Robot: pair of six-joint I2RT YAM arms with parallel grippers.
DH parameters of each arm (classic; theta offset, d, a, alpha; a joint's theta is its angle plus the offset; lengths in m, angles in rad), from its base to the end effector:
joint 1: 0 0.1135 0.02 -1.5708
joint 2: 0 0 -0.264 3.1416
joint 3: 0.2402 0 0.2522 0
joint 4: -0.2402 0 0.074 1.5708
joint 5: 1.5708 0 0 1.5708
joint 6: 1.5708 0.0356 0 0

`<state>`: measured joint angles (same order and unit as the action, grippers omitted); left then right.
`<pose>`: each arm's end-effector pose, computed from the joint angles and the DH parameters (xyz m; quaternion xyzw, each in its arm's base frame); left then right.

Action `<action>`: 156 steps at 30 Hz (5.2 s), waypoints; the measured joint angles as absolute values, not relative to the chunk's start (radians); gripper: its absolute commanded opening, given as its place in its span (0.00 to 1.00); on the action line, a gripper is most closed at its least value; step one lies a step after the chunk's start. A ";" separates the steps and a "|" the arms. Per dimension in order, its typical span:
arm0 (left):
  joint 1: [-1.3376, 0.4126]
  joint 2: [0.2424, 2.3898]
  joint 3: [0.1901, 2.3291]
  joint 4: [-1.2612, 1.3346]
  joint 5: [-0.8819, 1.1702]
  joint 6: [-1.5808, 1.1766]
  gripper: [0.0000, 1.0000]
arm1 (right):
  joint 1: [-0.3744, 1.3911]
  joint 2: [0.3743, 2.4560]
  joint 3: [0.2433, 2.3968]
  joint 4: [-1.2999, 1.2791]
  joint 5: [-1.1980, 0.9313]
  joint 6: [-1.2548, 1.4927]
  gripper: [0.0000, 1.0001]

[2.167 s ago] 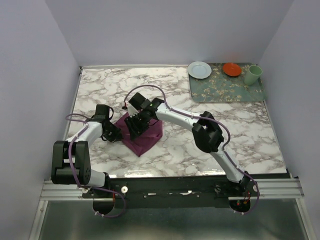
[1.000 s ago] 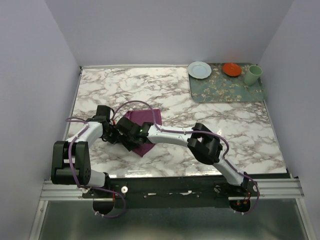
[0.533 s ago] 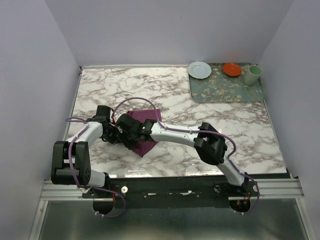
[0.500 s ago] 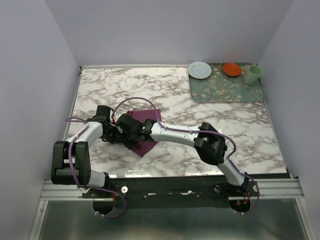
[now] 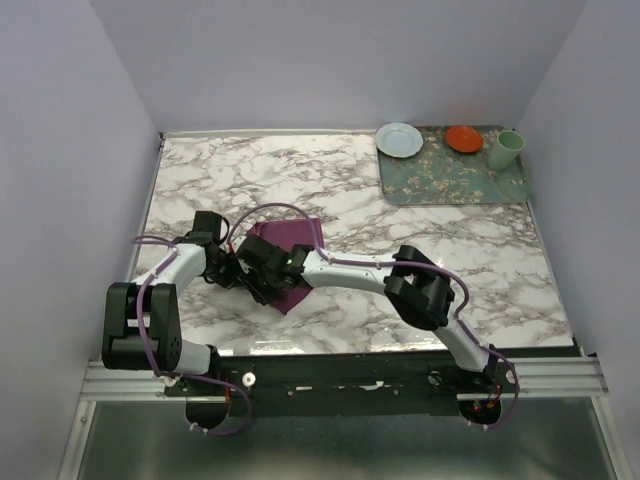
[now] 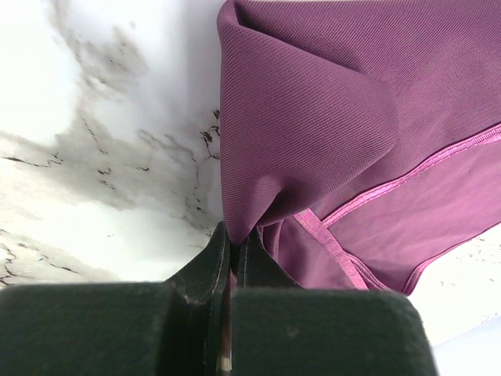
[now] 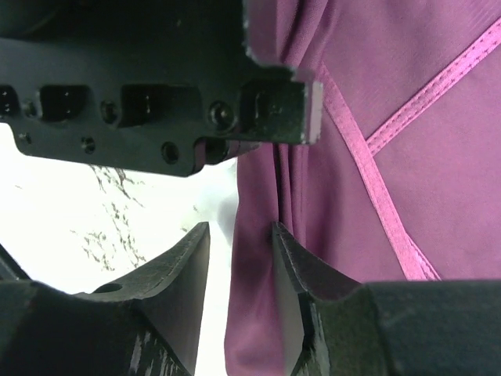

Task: Fold the napkin, place the utensils inside, and roll it up
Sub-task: Roll the napkin with the utensil

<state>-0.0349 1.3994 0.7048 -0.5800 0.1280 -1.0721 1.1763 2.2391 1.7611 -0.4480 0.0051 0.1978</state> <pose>0.2332 -0.0127 0.1584 -0.4810 0.8619 -0.1312 0.0920 0.1903 0.4565 0.1737 -0.4450 0.8376 0.1991 0.2465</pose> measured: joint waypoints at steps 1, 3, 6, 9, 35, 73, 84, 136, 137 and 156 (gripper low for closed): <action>-0.035 1.399 0.704 -0.580 0.128 -1.073 0.00 | 1.176 2.239 1.753 -0.437 0.006 0.198 0.47; -0.035 1.399 0.705 -0.582 0.129 -1.078 0.00 | 1.177 2.239 1.739 -0.416 0.019 0.195 0.46; -0.035 1.399 0.704 -0.582 0.133 -1.083 0.00 | 1.180 2.242 1.728 -0.400 0.044 0.188 0.43; -0.034 1.398 0.704 -0.581 0.133 -1.090 0.00 | 1.190 2.247 1.728 -0.389 0.099 0.189 0.32; 0.042 1.086 0.640 -0.400 0.250 -0.791 0.64 | 0.916 2.323 1.639 -0.157 -0.713 0.370 0.01; -0.027 1.114 0.425 -0.339 0.250 -1.124 0.59 | 0.830 2.418 1.484 0.322 -1.069 0.910 0.00; -0.062 1.170 0.413 -0.202 0.216 -1.164 0.38 | 0.830 2.420 1.477 0.354 -1.071 0.942 0.01; -0.210 1.320 0.649 -0.496 0.053 -1.139 0.00 | 1.145 2.163 1.645 -0.413 0.041 0.247 0.58; -0.210 1.321 0.649 -0.496 0.053 -1.142 0.00 | 1.151 2.170 1.642 -0.411 0.054 0.245 0.56; -0.207 1.330 0.649 -0.497 0.053 -1.152 0.24 | 1.169 2.167 1.587 -0.332 0.087 0.271 0.00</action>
